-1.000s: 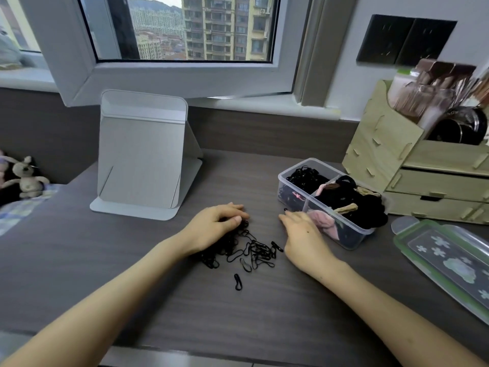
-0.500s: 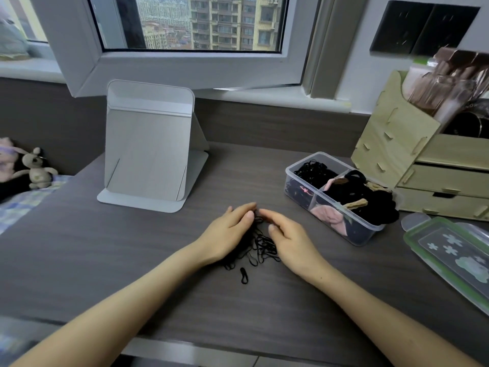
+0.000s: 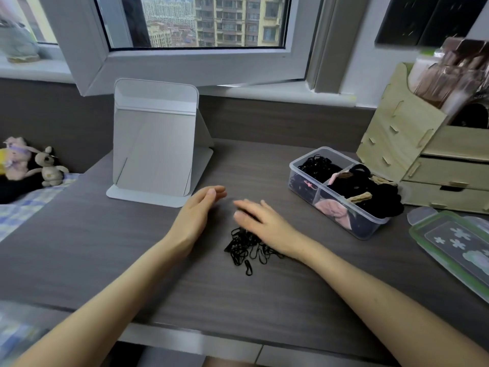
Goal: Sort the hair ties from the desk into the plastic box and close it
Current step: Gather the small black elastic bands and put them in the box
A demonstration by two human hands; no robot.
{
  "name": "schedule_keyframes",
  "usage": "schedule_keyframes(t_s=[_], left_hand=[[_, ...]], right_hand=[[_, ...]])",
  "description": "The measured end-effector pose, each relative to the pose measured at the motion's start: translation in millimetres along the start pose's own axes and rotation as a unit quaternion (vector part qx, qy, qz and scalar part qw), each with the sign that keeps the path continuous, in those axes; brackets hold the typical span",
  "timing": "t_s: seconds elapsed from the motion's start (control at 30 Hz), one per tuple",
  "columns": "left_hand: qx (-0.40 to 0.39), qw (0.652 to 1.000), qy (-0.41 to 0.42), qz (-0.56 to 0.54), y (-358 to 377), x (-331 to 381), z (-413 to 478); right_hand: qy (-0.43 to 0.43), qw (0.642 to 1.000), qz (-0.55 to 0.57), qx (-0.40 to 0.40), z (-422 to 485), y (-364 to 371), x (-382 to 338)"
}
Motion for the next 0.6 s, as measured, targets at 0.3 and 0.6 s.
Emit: schedule_keyframes(t_s=[0.3, 0.6], left_hand=[[0.000, 0.998, 0.013, 0.057, -10, 2, -1], [-0.005, 0.990, 0.020, 0.138, -4, 8, 5]], right_hand=[[-0.181, 0.957, -0.213, 0.077, -34, 4, -14], [-0.149, 0.982, -0.081, 0.088, -16, -9, -16]])
Point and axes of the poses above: each hand's wrist, its own z-axis towards the middle knuckle, its own y-axis out of the palm, x = y × z, the point moved 2 cm from there along z, towards the middle knuckle, and after that the axes turned 9 degrees about -z, right-handed, at the moved point
